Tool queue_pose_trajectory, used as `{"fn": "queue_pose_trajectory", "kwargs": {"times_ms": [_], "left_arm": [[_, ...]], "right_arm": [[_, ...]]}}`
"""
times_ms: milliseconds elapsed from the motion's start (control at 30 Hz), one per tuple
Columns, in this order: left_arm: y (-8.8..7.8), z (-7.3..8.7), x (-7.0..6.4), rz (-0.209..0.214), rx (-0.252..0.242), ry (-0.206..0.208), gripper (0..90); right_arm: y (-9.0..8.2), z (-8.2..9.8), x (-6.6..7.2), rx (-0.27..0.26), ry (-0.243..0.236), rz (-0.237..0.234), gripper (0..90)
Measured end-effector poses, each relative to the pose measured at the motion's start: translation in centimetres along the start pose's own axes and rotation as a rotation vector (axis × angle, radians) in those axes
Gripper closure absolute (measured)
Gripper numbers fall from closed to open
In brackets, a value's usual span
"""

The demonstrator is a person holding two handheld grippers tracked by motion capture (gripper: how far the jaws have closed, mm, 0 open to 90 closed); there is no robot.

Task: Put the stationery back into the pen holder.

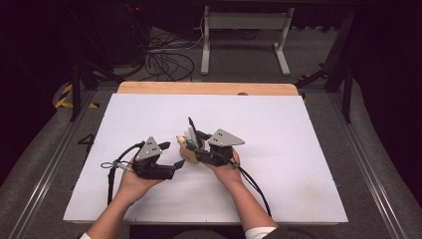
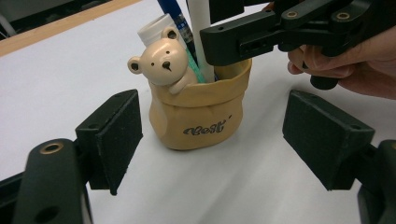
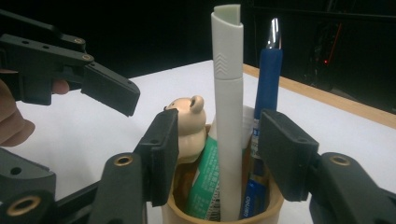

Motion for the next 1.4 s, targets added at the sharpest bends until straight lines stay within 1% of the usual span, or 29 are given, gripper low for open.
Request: {"fn": "queue_pose_trajectory", "kwargs": {"times_ms": [200, 333, 433, 633, 733, 800, 867, 967, 1400], "left_arm": [[-0.1, 0.0, 0.1, -0.001, -0.006, -0.005, 20.0], [-0.1, 0.0, 0.0, 0.003, -0.004, -0.001, 19.8], [-0.1, 0.0, 0.0, 0.005, -0.002, 0.003, 19.7], [-0.2, 0.0, 0.1, 0.001, -0.008, 0.002, 19.4], [-0.3, 0.0, 0.2, -0.003, -0.007, 0.005, 19.3], [-0.4, 0.0, 0.2, -0.006, -0.011, 0.000, 19.2], [-0.5, 0.0, 0.3, -0.007, -0.012, 0.001, 19.1], [-0.5, 0.0, 0.3, -0.006, -0.015, 0.002, 19.1], [-0.7, -0.1, 0.3, -0.012, -0.029, 0.005, 18.6]], "right_arm": [[-0.3, -0.2, -0.3, -0.011, 0.010, 0.016, 42.7], [-0.5, -0.3, -0.5, -0.020, 0.030, 0.022, 34.8], [-0.6, -0.4, -0.6, -0.025, 0.036, 0.028, 30.9], [-0.9, -0.7, -0.6, -0.043, 0.040, 0.023, 24.7], [-1.0, -0.8, -0.6, -0.042, 0.045, 0.020, 20.9], [-1.2, -0.8, -0.6, -0.038, 0.049, 0.019, 18.8], [-1.3, -0.9, -0.6, -0.038, 0.046, 0.022, 16.9], [-1.6, -1.0, -0.7, -0.045, 0.054, 0.029, 13.4], [-3.2, -1.1, -1.5, -0.029, 0.065, 0.037, 6.0]]}}
Point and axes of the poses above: each handheld gripper's, and its own axes: y roughly forward along the jaws, z roughly out of its underside, x roughly to its left, the point moved 1 cm from there along y, roughly forward along the jaws
